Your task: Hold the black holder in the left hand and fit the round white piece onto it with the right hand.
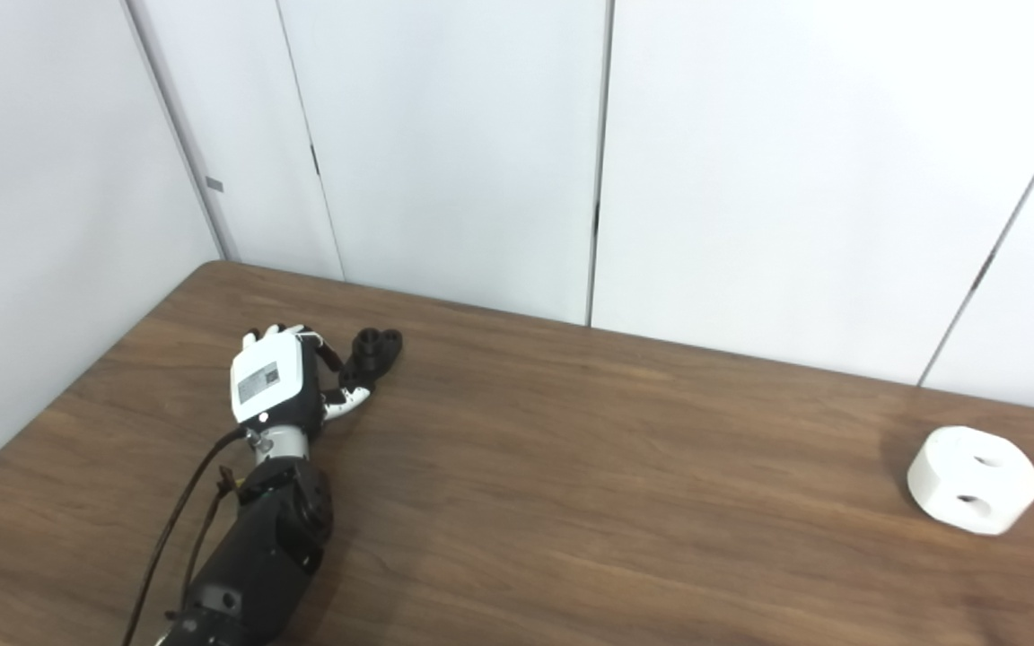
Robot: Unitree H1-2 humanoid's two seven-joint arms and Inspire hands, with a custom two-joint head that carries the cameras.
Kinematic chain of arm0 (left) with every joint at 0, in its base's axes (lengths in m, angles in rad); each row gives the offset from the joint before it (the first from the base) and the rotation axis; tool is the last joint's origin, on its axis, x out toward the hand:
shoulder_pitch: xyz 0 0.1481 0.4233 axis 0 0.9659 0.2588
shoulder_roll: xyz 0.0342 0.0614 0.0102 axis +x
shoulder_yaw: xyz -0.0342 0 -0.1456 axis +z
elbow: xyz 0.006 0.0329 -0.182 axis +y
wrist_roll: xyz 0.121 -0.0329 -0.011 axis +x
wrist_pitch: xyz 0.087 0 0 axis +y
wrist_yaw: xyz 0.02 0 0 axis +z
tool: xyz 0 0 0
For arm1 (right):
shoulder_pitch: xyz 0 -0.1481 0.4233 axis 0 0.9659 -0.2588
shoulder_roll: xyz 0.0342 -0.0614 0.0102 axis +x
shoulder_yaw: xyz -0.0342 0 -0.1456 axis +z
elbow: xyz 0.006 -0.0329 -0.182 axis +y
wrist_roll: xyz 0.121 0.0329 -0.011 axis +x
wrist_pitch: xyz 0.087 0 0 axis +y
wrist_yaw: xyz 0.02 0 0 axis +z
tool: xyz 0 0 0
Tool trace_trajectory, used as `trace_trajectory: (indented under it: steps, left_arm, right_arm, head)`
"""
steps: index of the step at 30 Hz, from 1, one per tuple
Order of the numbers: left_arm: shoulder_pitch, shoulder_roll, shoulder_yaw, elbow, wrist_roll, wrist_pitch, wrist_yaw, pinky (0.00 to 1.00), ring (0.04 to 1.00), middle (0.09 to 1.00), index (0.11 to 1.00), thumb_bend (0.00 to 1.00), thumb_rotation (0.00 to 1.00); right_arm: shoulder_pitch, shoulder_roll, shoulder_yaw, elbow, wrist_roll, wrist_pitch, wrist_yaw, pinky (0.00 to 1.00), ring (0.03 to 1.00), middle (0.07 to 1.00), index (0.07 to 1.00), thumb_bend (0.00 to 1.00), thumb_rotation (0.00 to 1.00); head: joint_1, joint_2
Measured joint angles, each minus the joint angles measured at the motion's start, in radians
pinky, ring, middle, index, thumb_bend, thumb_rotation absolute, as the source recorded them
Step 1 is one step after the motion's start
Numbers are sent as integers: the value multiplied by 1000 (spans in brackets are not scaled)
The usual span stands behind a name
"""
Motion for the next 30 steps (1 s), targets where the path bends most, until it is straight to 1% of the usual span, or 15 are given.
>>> trace_trajectory:
  steps: [5, 7, 10, 14, 20, 23, 26, 27, 28, 30]
  left_arm:
    - [0, 9, -17, 0, -20, 0, 13, 960, 919, 834, 490, 512, 53]
    - [0, 12, -18, -4, -41, 0, 11, 961, 923, 836, 490, 511, 54]
    - [5, 13, -14, -29, -83, 2, -11, 954, 919, 835, 491, 509, 54]
    - [43, 7, -11, -105, -143, 3, -55, 965, 928, 845, 491, 508, 55]
    - [120, 4, -28, -255, -205, 9, -180, 947, 926, 843, 492, 504, 56]
    - [159, 5, -50, -324, -223, 10, -240, 912, 919, 847, 492, 502, 55]
    - [200, 18, -72, -412, -236, 7, -301, 872, 916, 868, 493, 500, 54]
    - [213, 22, -76, -437, -238, 7, -322, 860, 917, 875, 493, 500, 53]
    - [227, 28, -82, -467, -240, 5, -339, 858, 916, 880, 493, 499, 51]
    - [260, 40, -100, -514, -242, -2, -373, 880, 922, 884, 493, 499, 50]
  right_arm:
    - [0, 0, 0, 2, 0, -8, 0, 976, 960, 934, 925, 654, 947]
    - [0, 0, 1, 3, 1, -12, 1, 995, 966, 939, 931, 645, 950]
    - [0, 0, 1, 3, 1, -12, 0, 1000, 970, 940, 936, 646, 959]
    - [-2, 0, 3, 3, -4, -12, 0, 1000, 963, 934, 930, 653, 964]
    - [-4, 0, 4, 3, -7, -12, 0, 997, 959, 932, 926, 635, 957]
    - [-4, 0, 5, 3, -11, -9, -1, 1000, 959, 929, 923, 651, 961]
    - [-5, 0, 7, 1, -26, -2, -5, 990, 951, 918, 915, 655, 977]
    - [-5, 0, 8, 1, -32, -3, -7, 987, 957, 924, 925, 674, 988]
    - [-5, 0, 9, 1, -42, -4, -8, 987, 960, 928, 934, 719, 996]
    - [-7, 0, 12, 2, -53, -11, -8, 996, 971, 936, 944, 761, 1000]
  head:
    - [-3, 2]
    - [-3, 2]
    - [-3, 2]
    - [-11, 5]
    - [-21, 11]
    - [-29, 14]
    - [-41, 20]
    - [-41, 20]
    - [-48, 23]
    - [-58, 29]
